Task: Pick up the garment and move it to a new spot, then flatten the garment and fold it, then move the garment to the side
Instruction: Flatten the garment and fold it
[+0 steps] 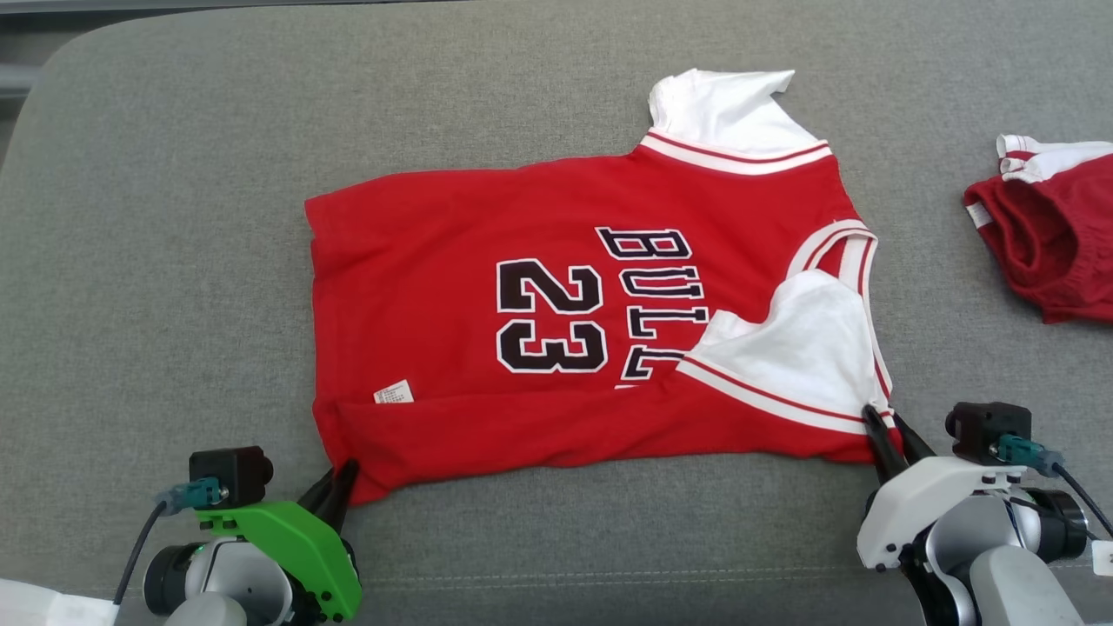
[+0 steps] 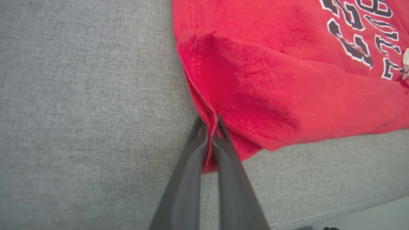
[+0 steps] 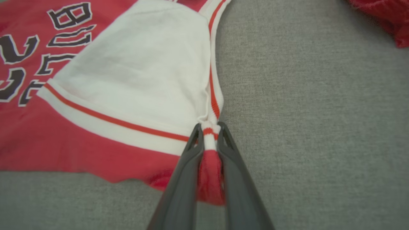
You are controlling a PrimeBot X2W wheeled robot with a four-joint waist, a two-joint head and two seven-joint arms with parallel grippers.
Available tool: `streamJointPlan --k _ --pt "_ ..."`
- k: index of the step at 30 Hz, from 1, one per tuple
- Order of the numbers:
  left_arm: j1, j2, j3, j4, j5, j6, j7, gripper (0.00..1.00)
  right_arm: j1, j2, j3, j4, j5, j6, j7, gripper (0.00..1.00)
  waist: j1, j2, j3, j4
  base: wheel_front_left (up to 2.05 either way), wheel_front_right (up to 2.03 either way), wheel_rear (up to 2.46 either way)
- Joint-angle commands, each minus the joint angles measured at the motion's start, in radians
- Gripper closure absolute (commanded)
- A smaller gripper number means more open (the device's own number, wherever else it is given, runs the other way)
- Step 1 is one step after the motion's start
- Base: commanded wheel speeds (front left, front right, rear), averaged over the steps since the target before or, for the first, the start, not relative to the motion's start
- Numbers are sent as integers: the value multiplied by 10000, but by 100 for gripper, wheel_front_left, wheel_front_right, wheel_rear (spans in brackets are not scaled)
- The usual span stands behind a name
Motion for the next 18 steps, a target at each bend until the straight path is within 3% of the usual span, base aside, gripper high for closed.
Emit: streamJointPlan --k 1,13,14,15,16,17,18 --pt "191 174 29 -222 -85 48 117 100 357 6 -97 -343 93 -19 100 100 0 0 -113 41 0 0 0" --pt "1113 937 252 -1645 -349 622 909 100 2271 344 -495 -2729 397 -19 1005 100 0 0 -374 -100 0 0 0" --pt "1173 953 271 -1736 -365 674 936 100 2329 360 -449 -2806 466 -19 1033 94 0 0 -388 -134 0 0 0" --pt "1196 942 285 -1818 -381 708 937 100 2361 363 -427 -2851 483 -19 1043 53 0 0 -397 -149 0 0 0" --pt "1257 941 225 -1836 -428 709 1065 89 2388 372 -409 -2853 486 -19 1068 0 0 0 -417 -163 0 0 0" --pt "1286 945 223 -1894 -406 764 1065 57 2373 382 -397 -2864 524 -18 1043 0 0 0 -437 -169 0 0 0" --pt "1277 942 254 -1941 -380 813 1029 0 2328 391 -393 -2891 533 -18 982 0 0 0 -453 -175 0 0 0"
